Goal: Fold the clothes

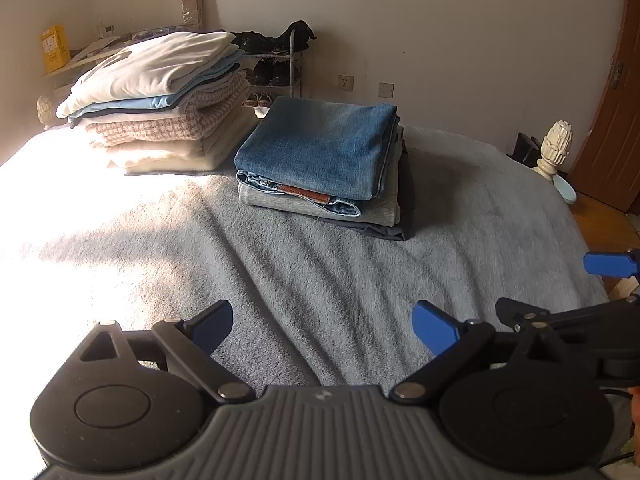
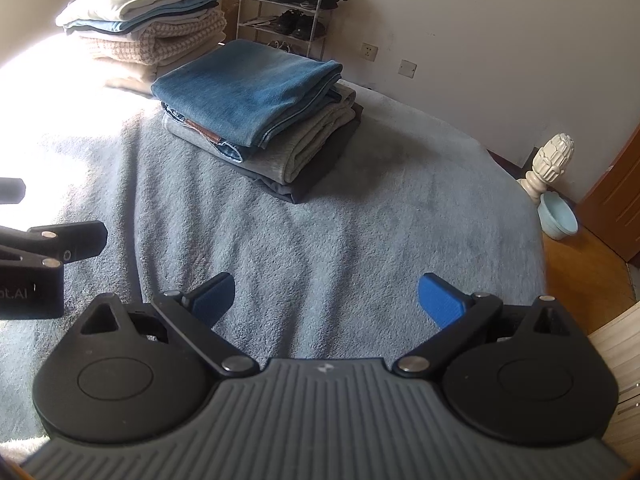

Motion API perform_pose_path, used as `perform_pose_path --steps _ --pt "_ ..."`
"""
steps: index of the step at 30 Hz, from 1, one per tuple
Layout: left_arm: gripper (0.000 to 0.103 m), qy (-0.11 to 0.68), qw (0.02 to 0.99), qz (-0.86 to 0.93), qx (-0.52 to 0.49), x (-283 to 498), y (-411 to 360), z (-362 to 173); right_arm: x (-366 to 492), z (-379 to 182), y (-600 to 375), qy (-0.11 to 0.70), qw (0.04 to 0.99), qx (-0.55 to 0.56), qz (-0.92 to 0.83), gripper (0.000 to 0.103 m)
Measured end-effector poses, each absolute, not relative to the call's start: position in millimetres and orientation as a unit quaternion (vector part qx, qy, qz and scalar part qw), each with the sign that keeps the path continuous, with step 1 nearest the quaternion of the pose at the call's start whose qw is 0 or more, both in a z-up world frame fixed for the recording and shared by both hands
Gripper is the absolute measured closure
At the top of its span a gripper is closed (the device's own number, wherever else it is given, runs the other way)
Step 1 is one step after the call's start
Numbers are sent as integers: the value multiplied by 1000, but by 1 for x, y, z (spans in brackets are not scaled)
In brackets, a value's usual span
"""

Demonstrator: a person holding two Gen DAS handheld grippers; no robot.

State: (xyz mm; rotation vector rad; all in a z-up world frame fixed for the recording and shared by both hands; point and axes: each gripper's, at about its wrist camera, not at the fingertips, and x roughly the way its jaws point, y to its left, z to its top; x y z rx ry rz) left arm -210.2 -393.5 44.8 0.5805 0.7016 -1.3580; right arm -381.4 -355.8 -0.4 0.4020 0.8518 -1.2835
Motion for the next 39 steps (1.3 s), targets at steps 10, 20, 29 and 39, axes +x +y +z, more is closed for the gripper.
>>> perform_pose_path --steps 10,20,29,39 --pt "6 316 683 -605 260 -209 -393 44 -382 -1 -358 386 694 183 -579 4" --pt "6 319 685 -602 259 -208 -392 44 -382 -2 -358 388 694 183 -578 4" --pt "6 320 686 -601 259 -206 -391 44 -382 -2 -359 389 694 184 -577 4" --pt "6 320 687 -598 260 -206 -390 43 -381 -3 -358 391 694 184 -575 4"
